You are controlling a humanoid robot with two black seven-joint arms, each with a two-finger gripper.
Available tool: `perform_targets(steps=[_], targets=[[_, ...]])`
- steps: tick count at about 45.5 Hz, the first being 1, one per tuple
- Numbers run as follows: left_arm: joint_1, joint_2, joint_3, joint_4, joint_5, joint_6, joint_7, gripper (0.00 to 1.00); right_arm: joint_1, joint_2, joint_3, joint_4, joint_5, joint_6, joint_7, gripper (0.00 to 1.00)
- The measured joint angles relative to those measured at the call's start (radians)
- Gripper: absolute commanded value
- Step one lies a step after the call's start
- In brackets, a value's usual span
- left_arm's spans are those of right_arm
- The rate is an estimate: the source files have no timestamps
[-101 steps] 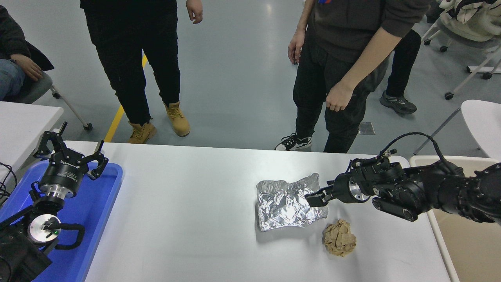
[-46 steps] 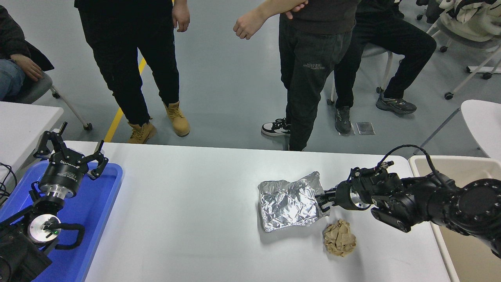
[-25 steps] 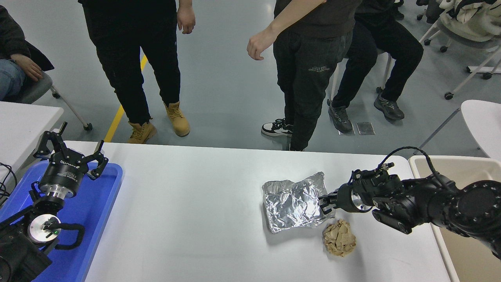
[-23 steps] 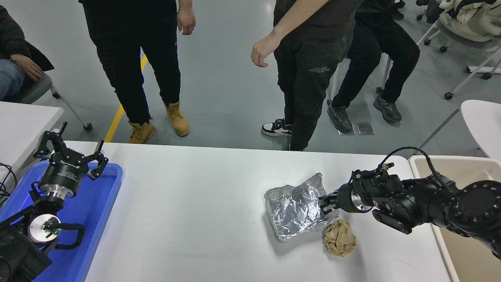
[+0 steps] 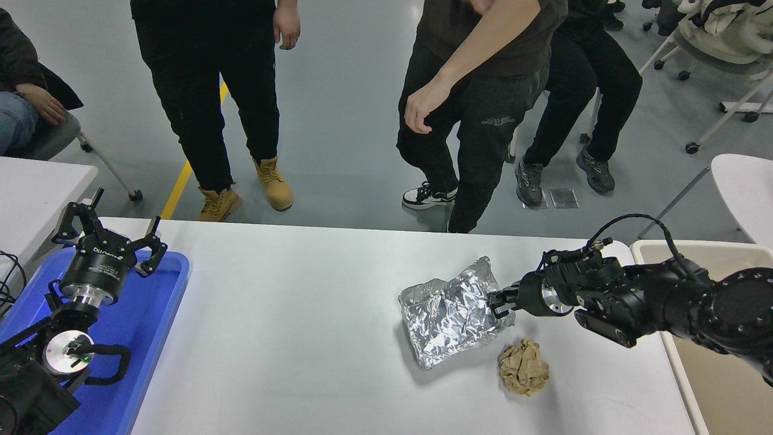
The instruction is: Clean the table surface
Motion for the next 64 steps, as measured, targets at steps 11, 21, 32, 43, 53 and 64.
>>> perform_targets(steps=[11, 21, 32, 43, 53, 64], targets=[[0.0, 0.0, 0.0, 0.0, 0.0, 0.0, 0.0, 1.0, 0.142, -0.112, 0.003, 0.137, 0.052, 0.074, 0.025, 0.0], [0.0, 0.0, 0.0, 0.0, 0.0, 0.0, 0.0, 1.0, 0.297, -0.245, 0.009, 0.294, 0.094, 0.162, 0.032, 0.0], [0.0, 0.0, 0.0, 0.0, 0.0, 0.0, 0.0, 1.0, 0.439, -0.379, 0.05, 0.405, 0.111, 0.301, 0.034, 0.0], [0.0, 0.0, 0.0, 0.0, 0.0, 0.0, 0.0, 1.0, 0.562, -0.478, 0.095, 0.463, 0.116, 0.445, 0.035, 0.0], [0.0, 0.0, 0.0, 0.0, 0.0, 0.0, 0.0, 1.0, 0.609, -0.514, 0.111, 0.478, 0.118, 0.502, 0.035, 0.0], [0.0, 0.0, 0.0, 0.0, 0.0, 0.0, 0.0, 1.0, 0.618, -0.549, 0.117, 0.474, 0.126, 0.524, 0.034, 0.0]])
